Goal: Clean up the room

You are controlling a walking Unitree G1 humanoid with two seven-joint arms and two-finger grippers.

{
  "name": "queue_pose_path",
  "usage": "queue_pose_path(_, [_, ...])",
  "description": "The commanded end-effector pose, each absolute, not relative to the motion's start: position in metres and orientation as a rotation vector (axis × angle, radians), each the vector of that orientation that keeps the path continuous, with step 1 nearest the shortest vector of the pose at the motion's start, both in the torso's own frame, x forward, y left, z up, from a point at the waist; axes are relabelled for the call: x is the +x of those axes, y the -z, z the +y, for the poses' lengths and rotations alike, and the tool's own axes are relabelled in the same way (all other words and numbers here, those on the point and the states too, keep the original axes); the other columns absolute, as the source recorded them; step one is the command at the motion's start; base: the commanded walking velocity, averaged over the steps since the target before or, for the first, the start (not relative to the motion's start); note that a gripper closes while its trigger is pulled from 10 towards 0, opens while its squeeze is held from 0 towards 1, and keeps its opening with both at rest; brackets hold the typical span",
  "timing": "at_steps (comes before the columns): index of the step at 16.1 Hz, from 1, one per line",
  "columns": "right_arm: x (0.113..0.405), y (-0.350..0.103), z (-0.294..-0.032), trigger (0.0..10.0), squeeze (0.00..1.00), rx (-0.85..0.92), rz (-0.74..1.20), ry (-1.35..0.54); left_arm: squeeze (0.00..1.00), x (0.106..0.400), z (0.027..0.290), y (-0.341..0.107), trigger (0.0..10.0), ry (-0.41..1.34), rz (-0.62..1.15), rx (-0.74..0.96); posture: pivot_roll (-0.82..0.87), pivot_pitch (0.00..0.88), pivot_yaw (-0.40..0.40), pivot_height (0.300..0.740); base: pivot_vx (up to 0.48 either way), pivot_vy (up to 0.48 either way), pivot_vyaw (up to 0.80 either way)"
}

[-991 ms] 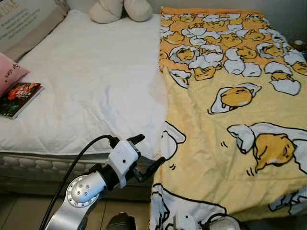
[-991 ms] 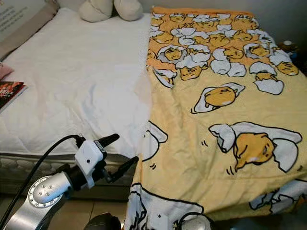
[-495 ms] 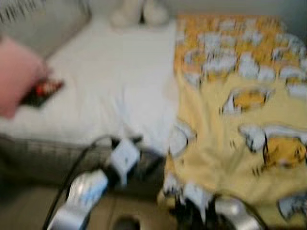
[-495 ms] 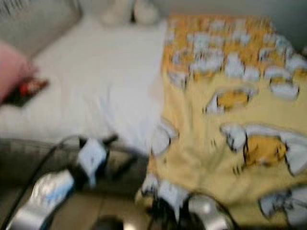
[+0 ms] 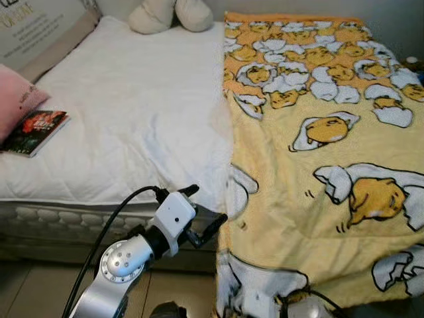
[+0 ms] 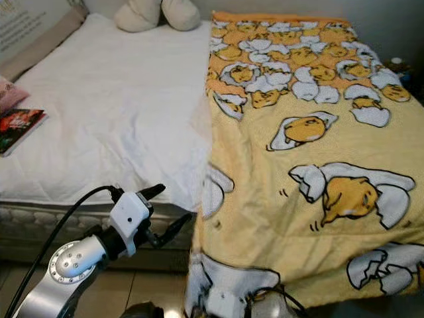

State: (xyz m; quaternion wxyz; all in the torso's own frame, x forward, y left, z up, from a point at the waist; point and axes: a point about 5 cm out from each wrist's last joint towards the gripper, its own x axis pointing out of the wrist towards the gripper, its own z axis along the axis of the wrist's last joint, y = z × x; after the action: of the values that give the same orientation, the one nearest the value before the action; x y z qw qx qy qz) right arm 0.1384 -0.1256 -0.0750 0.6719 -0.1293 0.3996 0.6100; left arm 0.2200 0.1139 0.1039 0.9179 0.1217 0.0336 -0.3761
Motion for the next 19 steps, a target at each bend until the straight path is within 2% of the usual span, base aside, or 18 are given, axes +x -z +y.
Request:
queue_pose_path(1, [0.118,0.086,-0.133,0.0,0.0,-0.341,0.988,-1.382,0.0,0.22,0.115,-0.105,10.0,0.766,0.074,0.26,0.04,0.03,0.045,0.711,0.0,0.0,0.0])
queue_pose_path(3, [0.108,0.093,-0.133,0.0,0.0,-0.373,1.004,-1.331,0.0,0.22,0.115,-0.104,10.0,0.767,0.074,0.265,0.04,0.034,0.046,0.711,0.0,0.0,0.0])
queue_pose_path(6, [0.091,0.098,-0.12,0.0,0.0,-0.316,0.945,-1.25,0.0,0.222,0.114,-0.104,10.0,0.772,0.072,0.265,0.04,0.033,0.041,0.711,0.0,0.0,0.0])
queue_pose_path(9, [0.098,0.096,-0.109,0.0,0.0,-0.337,0.865,-1.208,0.0,0.225,0.113,-0.103,10.0,0.76,0.067,0.277,0.03,0.03,0.039,0.711,0.0,0.0,0.0])
queue_pose_path(10, [0.137,0.085,-0.108,10.0,0.0,-0.362,0.778,-1.138,0.0,0.227,0.112,-0.103,10.0,0.752,0.067,0.29,0.03,0.029,0.037,0.711,0.0,0.0,0.0])
queue_pose_path(11, [0.163,0.073,-0.11,10.0,0.0,-0.355,0.704,-1.089,0.0,0.228,0.111,-0.103,10.0,0.751,0.065,0.29,0.03,0.028,0.036,0.711,0.0,0.0,0.0])
queue_pose_path(12, [0.202,0.052,-0.112,10.0,1.0,-0.329,0.59,-0.986,0.0,0.229,0.11,-0.103,10.0,0.751,0.062,0.289,0.03,0.027,0.034,0.711,0.0,0.0,0.0])
queue_pose_path(13, [0.222,0.039,-0.112,10.0,1.0,-0.328,0.515,-0.924,0.0,0.229,0.11,-0.103,10.0,0.75,0.059,0.289,0.02,0.025,0.033,0.711,0.0,0.0,0.0])
queue_pose_path(14, [0.23,0.033,-0.112,10.0,1.0,-0.333,0.475,-0.89,0.0,0.23,0.11,-0.103,10.0,0.749,0.057,0.289,0.02,0.024,0.033,0.711,0.0,0.0,0.0])
queue_pose_path(17, [0.249,0.017,-0.11,10.0,1.0,-0.325,0.356,-0.773,0.0,0.23,0.109,-0.102,10.0,0.745,0.053,0.29,0.03,0.02,0.027,0.711,0.0,0.0,0.0])
queue_pose_path(19, [0.246,0.015,-0.102,10.0,1.0,-0.267,0.345,-0.833,0.0,0.23,0.109,-0.102,10.0,0.746,0.052,0.291,0.03,0.018,0.027,0.711,0.0,0.0,0.0])
